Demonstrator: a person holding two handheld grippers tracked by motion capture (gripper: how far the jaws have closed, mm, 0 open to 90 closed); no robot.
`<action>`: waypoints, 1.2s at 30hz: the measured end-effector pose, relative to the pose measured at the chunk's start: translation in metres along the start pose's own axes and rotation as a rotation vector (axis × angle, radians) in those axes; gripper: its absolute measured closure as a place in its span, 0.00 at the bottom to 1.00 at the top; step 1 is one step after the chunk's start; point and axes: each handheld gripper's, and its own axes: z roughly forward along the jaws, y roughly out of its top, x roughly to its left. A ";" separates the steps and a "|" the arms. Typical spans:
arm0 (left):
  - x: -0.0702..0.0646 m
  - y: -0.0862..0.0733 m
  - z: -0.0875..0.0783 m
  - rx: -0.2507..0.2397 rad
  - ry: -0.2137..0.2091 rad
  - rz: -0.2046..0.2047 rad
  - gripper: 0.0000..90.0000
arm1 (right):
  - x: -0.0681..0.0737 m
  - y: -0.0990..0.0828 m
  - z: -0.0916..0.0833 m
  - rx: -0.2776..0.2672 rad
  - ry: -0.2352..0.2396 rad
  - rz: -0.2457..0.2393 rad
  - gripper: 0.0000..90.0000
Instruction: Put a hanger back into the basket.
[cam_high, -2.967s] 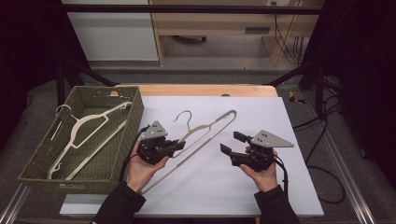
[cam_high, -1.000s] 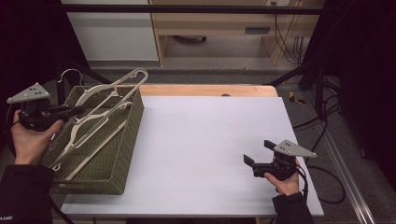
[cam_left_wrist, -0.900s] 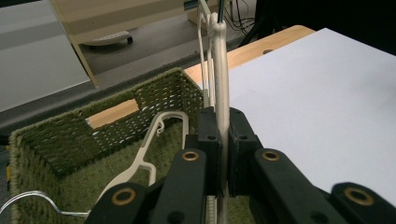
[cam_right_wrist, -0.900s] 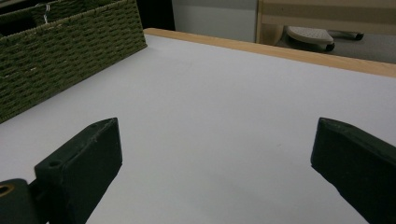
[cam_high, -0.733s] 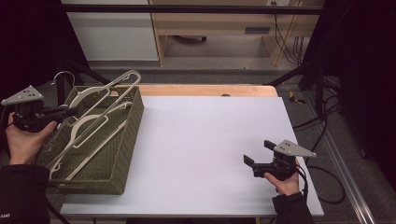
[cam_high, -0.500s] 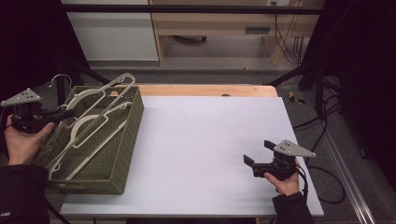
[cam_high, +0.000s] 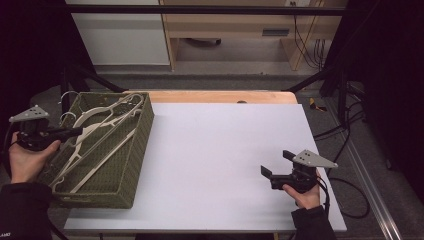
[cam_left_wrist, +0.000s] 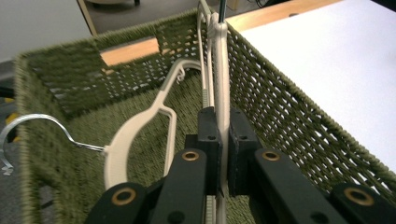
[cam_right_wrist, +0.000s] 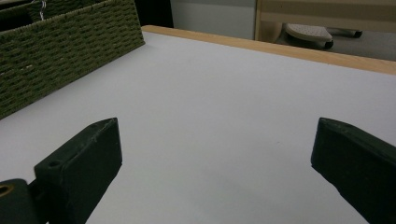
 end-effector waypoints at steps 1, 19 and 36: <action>0.000 -0.002 0.002 0.004 -0.010 -0.004 0.95 | 0.000 0.000 0.000 0.001 0.000 -0.001 0.03; 0.004 -0.038 0.034 0.063 -0.061 -0.149 0.93 | 0.000 0.000 0.000 0.003 0.001 -0.001 0.03; 0.017 -0.046 0.042 0.195 0.214 -0.228 0.77 | -0.001 -0.001 0.001 0.012 0.000 -0.007 0.03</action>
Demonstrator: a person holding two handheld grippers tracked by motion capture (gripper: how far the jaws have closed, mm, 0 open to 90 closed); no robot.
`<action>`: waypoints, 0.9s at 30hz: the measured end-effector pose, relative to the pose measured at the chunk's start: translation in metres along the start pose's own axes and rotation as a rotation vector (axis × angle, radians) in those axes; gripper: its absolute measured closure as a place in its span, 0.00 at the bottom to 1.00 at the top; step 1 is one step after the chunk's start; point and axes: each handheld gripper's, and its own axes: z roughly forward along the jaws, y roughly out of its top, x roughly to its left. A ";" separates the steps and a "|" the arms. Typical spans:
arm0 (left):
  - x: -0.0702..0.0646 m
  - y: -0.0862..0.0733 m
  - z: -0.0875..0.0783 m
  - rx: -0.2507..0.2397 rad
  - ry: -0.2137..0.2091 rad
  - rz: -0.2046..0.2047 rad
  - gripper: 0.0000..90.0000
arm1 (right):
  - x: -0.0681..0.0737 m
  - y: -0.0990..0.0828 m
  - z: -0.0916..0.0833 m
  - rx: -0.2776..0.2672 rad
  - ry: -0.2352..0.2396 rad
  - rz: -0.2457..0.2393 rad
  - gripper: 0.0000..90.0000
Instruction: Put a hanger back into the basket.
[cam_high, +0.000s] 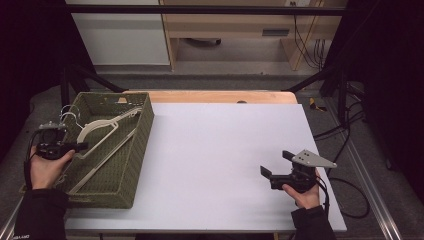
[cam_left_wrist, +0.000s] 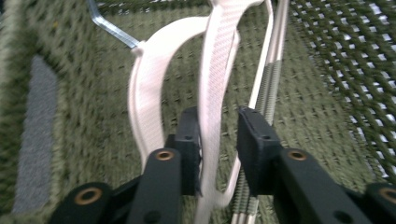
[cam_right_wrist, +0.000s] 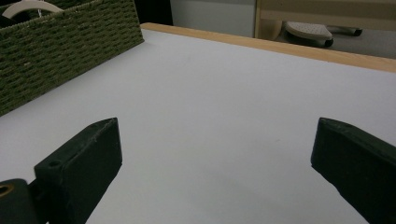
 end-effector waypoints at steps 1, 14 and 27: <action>0.001 -0.001 0.001 0.007 0.003 -0.022 0.73 | 0.000 0.000 0.000 0.000 0.000 -0.002 0.03; 0.002 -0.006 -0.018 -0.015 0.025 -0.037 0.55 | -0.002 -0.002 0.001 0.007 -0.002 -0.006 0.03; -0.060 0.001 -0.049 -0.273 -0.120 0.117 0.38 | 0.001 0.001 -0.001 -0.017 0.006 -0.001 0.02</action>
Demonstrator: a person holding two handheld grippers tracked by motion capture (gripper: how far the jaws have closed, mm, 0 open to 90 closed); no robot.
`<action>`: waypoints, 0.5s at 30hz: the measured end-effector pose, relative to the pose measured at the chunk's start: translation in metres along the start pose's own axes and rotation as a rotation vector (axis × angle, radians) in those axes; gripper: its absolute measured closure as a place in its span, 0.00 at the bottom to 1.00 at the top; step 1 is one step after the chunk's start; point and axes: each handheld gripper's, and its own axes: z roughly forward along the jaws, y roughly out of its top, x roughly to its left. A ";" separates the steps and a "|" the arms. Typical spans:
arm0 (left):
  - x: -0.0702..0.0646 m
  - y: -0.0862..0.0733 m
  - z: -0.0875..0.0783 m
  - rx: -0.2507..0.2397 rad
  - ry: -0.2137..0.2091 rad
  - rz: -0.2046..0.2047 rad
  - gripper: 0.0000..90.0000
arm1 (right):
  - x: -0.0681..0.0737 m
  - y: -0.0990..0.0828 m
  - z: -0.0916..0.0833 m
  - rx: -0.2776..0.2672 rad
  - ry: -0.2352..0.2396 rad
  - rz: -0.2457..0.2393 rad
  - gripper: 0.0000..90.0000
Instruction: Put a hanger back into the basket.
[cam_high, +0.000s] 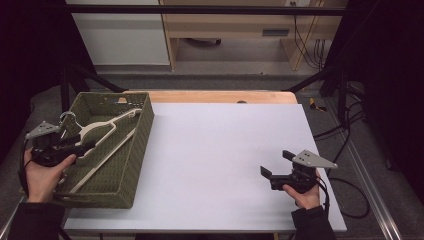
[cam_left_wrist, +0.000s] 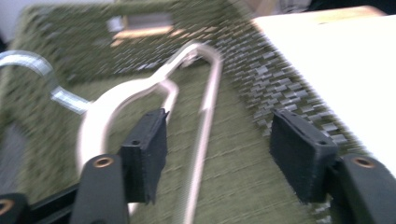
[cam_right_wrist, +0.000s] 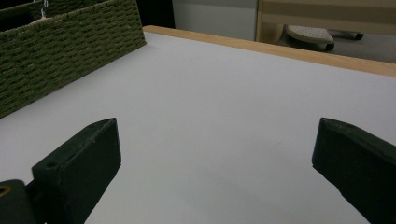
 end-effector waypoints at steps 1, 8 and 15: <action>-0.007 0.002 0.000 -0.019 -0.014 0.013 0.36 | 0.000 0.000 0.000 -0.003 0.003 0.001 0.02; -0.056 0.006 0.002 -0.118 -0.141 0.099 0.20 | 0.000 0.002 -0.004 -0.013 0.010 -0.003 0.02; -0.097 -0.001 0.009 -0.153 -0.229 0.146 0.09 | 0.000 0.003 -0.006 -0.027 0.019 -0.008 0.01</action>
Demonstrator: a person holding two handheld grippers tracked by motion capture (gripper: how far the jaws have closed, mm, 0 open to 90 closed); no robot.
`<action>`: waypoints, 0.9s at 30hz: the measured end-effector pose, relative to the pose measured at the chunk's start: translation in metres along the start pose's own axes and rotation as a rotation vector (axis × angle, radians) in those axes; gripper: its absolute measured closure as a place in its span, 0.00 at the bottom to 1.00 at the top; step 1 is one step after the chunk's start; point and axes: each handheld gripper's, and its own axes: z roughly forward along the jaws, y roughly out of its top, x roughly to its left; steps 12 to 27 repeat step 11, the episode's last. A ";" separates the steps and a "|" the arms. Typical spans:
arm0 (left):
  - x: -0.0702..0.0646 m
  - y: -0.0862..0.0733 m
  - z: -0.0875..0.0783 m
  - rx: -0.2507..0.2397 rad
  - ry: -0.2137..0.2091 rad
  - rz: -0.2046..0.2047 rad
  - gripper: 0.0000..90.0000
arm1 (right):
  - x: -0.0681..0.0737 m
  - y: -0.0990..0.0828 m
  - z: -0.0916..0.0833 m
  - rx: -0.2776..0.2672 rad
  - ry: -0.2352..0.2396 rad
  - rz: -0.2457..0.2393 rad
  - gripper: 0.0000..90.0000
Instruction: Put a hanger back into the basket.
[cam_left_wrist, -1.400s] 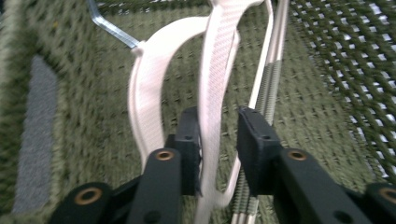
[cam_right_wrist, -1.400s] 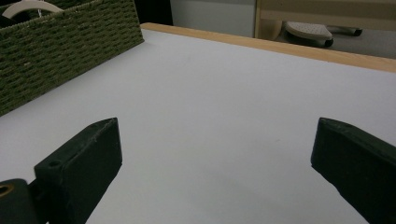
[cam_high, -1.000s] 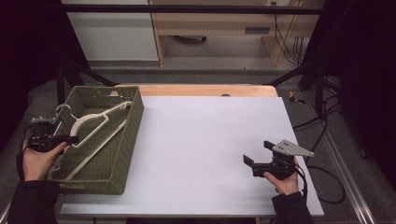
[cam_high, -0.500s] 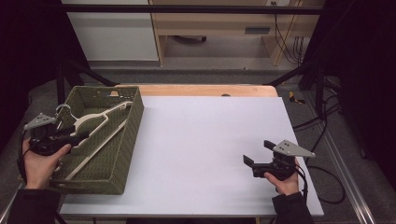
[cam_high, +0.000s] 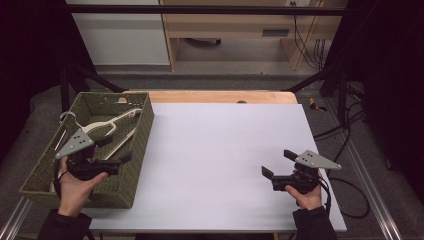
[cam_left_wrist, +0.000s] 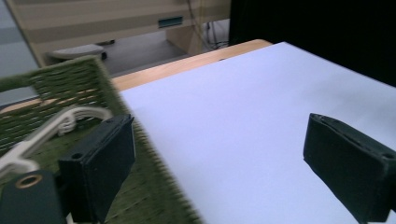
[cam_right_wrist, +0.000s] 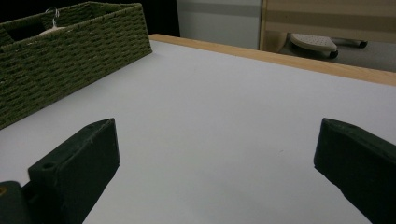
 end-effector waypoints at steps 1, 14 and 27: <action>-0.004 -0.001 0.002 -0.006 -0.008 0.005 0.09 | 0.000 0.000 -0.001 0.003 0.002 -0.004 0.01; -0.016 -0.017 0.019 0.012 -0.059 -0.046 0.09 | 0.000 0.002 -0.007 -0.032 0.020 -0.016 0.01; -0.016 -0.017 0.019 0.012 -0.059 -0.046 0.09 | 0.000 0.002 -0.007 -0.032 0.020 -0.016 0.01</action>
